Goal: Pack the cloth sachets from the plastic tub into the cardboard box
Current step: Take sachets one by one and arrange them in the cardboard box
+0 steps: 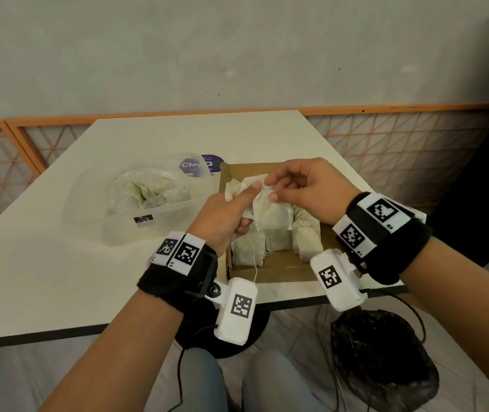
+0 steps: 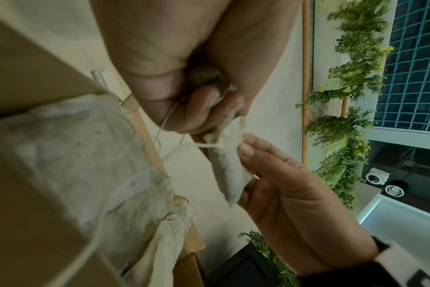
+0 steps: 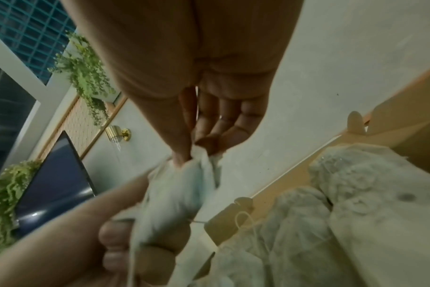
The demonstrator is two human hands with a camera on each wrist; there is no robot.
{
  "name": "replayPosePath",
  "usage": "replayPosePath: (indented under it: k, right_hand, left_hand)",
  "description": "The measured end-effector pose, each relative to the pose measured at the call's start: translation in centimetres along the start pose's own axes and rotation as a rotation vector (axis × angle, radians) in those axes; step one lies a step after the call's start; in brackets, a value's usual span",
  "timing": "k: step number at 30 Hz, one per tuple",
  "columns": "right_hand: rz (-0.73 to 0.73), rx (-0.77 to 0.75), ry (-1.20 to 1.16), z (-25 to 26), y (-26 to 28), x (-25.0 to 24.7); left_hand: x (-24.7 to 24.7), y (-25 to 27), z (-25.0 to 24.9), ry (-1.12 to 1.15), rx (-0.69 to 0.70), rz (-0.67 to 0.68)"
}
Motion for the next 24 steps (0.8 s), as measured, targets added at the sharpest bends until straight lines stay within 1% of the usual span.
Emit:
replayPosePath:
  k: [4, 7, 9, 11, 15, 18, 21, 24]
  right_hand:
    - [-0.098, -0.018, 0.108, -0.2, -0.2, -0.4]
    - [-0.136, -0.030, 0.106, -0.1, -0.1, -0.5]
    - [-0.142, -0.015, 0.092, -0.2, 0.1, -0.7]
    - [-0.116, 0.019, 0.079, -0.6, 0.5, -0.8]
    - [-0.067, 0.070, -0.082, -1.3, 1.2, -0.3]
    - [-0.110, 0.086, -0.198, -1.7, 1.2, -0.2]
    - [-0.115, 0.071, -0.172, -1.6, 1.4, -0.5]
    - [-0.126, 0.064, -0.140, -2.1, 1.9, -1.1]
  left_hand:
    - [0.1, 0.3, -0.1, 0.000, 0.012, 0.058]
    - [0.1, 0.3, -0.1, 0.057, 0.025, 0.060]
    - [-0.2, 0.3, -0.1, 0.077, 0.025, 0.047]
    - [-0.4, 0.3, 0.0, 0.089, 0.028, 0.048]
    - [-0.2, 0.3, 0.2, 0.095, 0.029, 0.062]
    - [0.1, 0.3, 0.4, 0.136, 0.000, 0.071]
    - [-0.3, 0.2, 0.5, 0.198, -0.033, 0.020]
    - [-1.5, -0.1, 0.5, 0.196, -0.012, -0.075]
Point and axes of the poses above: each hand's wrist, its own y-axis away from the middle knuckle, its own x-axis out of the palm, z = x × y, the point moved 7 cm from there along -y, towards the middle knuckle, and after that the axes turned 1 degree about -y, right-handed, at the moved point
